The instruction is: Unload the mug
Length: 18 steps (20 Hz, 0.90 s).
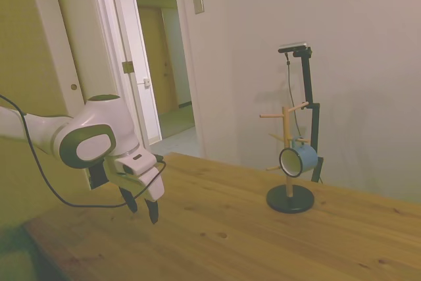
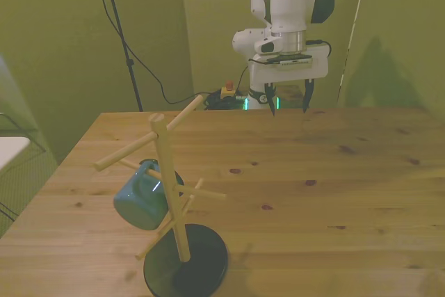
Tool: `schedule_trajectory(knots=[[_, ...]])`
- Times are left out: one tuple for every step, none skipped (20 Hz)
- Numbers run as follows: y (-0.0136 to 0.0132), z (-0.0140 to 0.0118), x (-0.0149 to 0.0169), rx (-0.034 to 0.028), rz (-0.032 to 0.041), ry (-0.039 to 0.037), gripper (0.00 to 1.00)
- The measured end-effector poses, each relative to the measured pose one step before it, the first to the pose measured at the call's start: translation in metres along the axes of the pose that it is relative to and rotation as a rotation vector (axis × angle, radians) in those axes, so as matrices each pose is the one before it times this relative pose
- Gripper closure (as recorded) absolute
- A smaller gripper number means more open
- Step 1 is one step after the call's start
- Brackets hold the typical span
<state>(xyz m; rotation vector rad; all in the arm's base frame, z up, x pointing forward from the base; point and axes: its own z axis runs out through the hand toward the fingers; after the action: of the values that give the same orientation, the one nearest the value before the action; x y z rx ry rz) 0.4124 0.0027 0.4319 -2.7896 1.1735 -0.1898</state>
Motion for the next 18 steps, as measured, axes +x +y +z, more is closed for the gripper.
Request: schedule_trajectory(knots=[[0.00007, 0.00028, -0.00002, -0.0025, -0.00141, -0.00043, 0.0], [0.00057, 0.00061, -0.0005, -0.00706, -0.00263, -0.00334, 0.0], [0.00037, 0.00042, -0.00034, -0.00438, -0.00156, -0.00219, 0.0], [0.00022, 0.00021, -0.00019, -0.00271, -0.001, -0.00137, 0.0], [0.00014, 0.00009, -0.00006, -0.00184, -0.00142, -0.00011, 0.0], [0.00027, -0.00004, 0.00026, -0.00081, -0.00068, 0.00059, 0.0], [0.00055, -0.00014, 0.00061, 0.00047, 0.0, -0.00004, 0.0], [0.00104, -0.00034, 0.00111, 0.00121, 0.00012, -0.00011, 0.0], [0.00172, -0.00056, 0.00173, 0.00209, -0.00174, -0.00003, 0.0], [0.00212, -0.00086, 0.00236, 0.00418, -0.00242, 0.00166, 0.0], [0.00191, -0.0016, 0.00286, 0.00836, -0.00178, 0.00653, 0.0], [0.00175, -0.00195, 0.00329, 0.01168, -0.00476, 0.01079, 0.0], [0.00167, -0.0021, 0.00364, 0.015, -0.00511, 0.01592, 0.0], [0.00142, -0.00164, 0.0033, 0.01786, -0.0045, 0.02114, 0.0], [0.00191, -0.00081, 0.00277, 0.01754, -0.00579, 0.0222, 0.0], [0.0027, 0.00012, 0.00222, 0.01495, -0.00442, 0.01934, 0.0], [0.00285, -0.00022, 0.00272, 0.01572, -0.00014, 0.02018, 0.0], [0.00291, -0.00013, 0.00262, 0.01324, 0.00335, 0.01642, 0.0]])
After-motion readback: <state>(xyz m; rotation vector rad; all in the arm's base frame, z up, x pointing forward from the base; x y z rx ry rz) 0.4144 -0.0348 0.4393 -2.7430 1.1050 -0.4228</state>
